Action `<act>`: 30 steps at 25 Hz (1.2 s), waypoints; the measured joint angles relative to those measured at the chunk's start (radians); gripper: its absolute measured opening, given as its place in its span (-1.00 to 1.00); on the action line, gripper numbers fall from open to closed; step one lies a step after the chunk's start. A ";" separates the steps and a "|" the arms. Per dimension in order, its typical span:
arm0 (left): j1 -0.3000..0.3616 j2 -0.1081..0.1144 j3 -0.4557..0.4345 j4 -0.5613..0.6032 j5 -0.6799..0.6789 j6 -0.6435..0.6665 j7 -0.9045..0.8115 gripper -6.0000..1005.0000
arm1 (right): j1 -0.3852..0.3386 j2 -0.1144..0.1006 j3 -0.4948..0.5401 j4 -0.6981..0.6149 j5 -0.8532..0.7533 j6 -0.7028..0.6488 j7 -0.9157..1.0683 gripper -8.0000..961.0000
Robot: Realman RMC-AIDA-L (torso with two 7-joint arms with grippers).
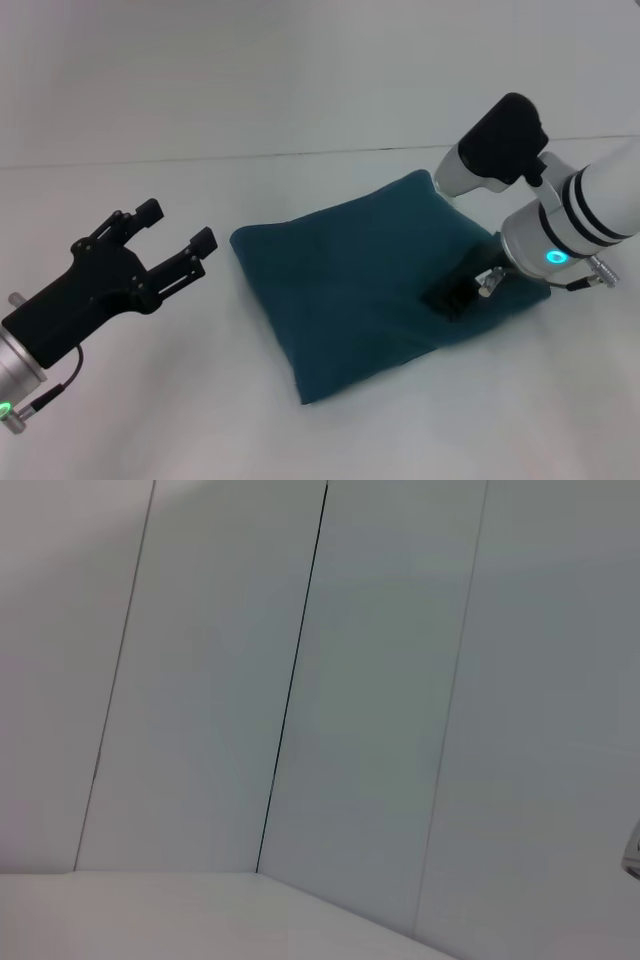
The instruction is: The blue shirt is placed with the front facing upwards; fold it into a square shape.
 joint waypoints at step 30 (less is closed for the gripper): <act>0.004 0.002 -0.028 0.000 -0.011 0.024 0.013 0.77 | 0.086 0.005 -0.011 0.062 0.212 -0.171 0.026 -0.85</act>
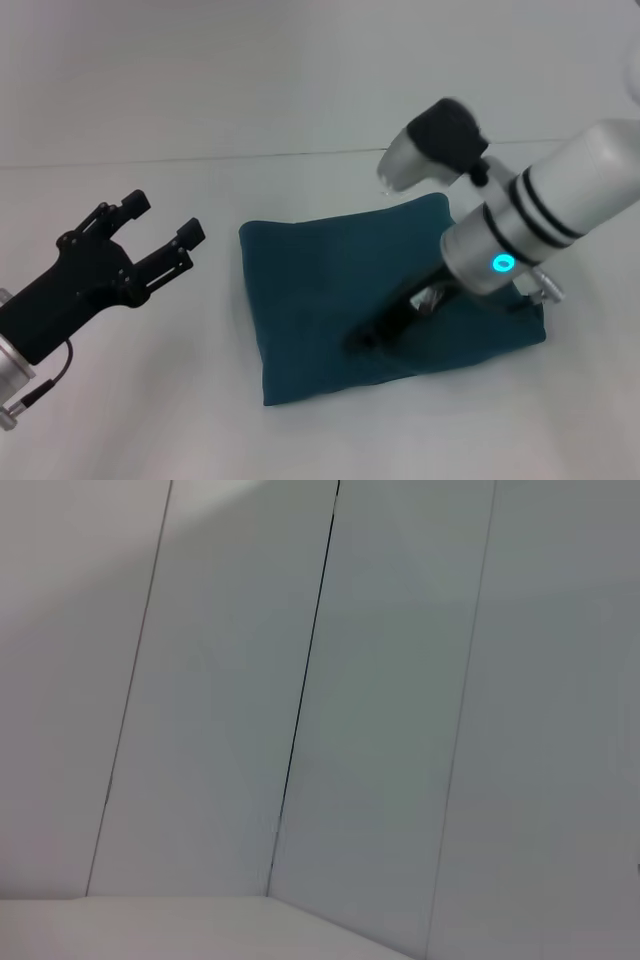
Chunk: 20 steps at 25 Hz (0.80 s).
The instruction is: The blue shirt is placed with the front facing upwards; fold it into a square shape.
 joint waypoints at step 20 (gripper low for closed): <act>-0.004 0.000 0.002 -0.002 0.000 -0.002 0.000 0.77 | -0.085 -0.004 -0.063 -0.086 -0.164 0.148 0.089 -0.82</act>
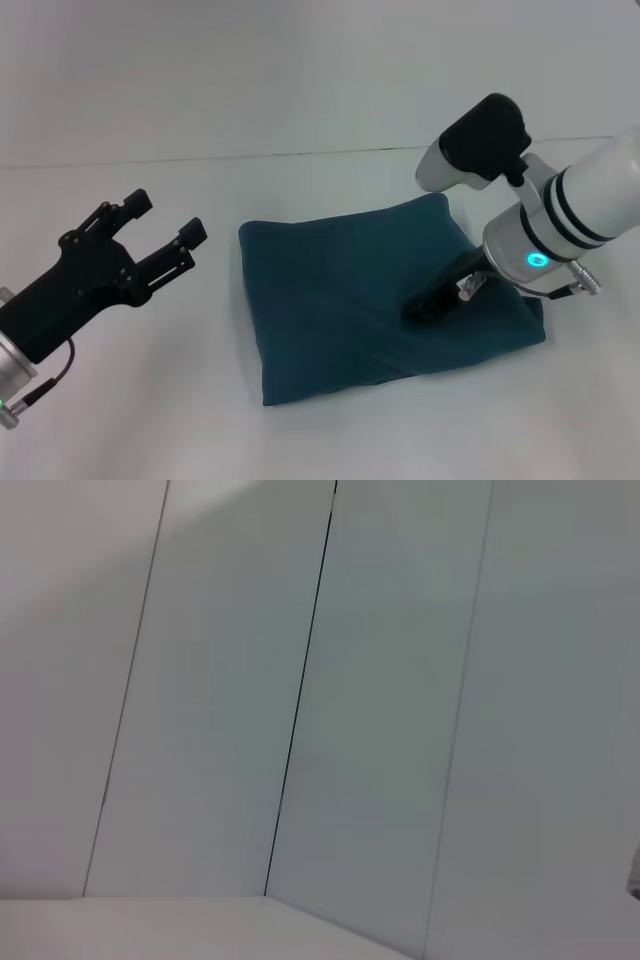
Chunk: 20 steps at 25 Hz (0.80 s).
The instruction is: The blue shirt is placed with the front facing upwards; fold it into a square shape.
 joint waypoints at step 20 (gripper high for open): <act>0.000 0.000 -0.002 0.000 0.000 0.000 0.000 0.77 | 0.071 0.005 -0.023 0.102 0.120 -0.079 -0.010 -0.79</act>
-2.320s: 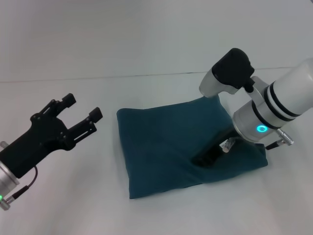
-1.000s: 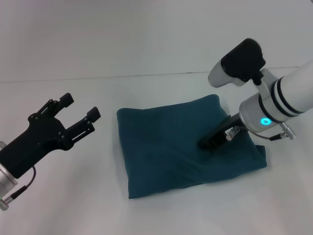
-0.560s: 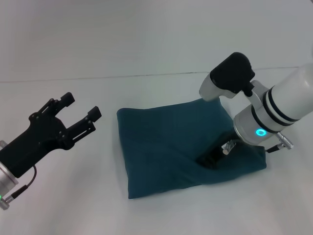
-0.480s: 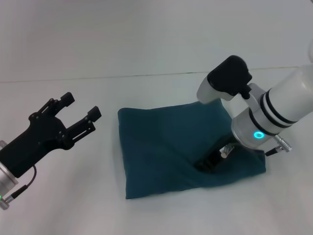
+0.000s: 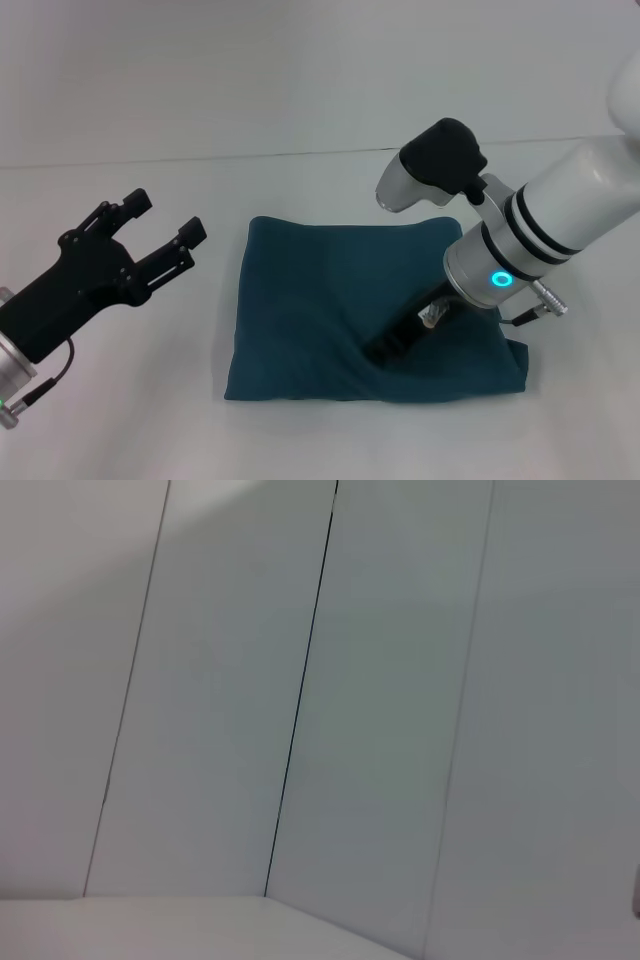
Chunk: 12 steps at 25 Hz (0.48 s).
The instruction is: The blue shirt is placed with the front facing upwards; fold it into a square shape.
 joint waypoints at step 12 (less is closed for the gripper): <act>0.002 0.002 0.003 0.007 0.024 0.029 0.003 0.77 | -0.328 -0.008 0.210 -0.464 0.227 -0.068 -0.147 -0.77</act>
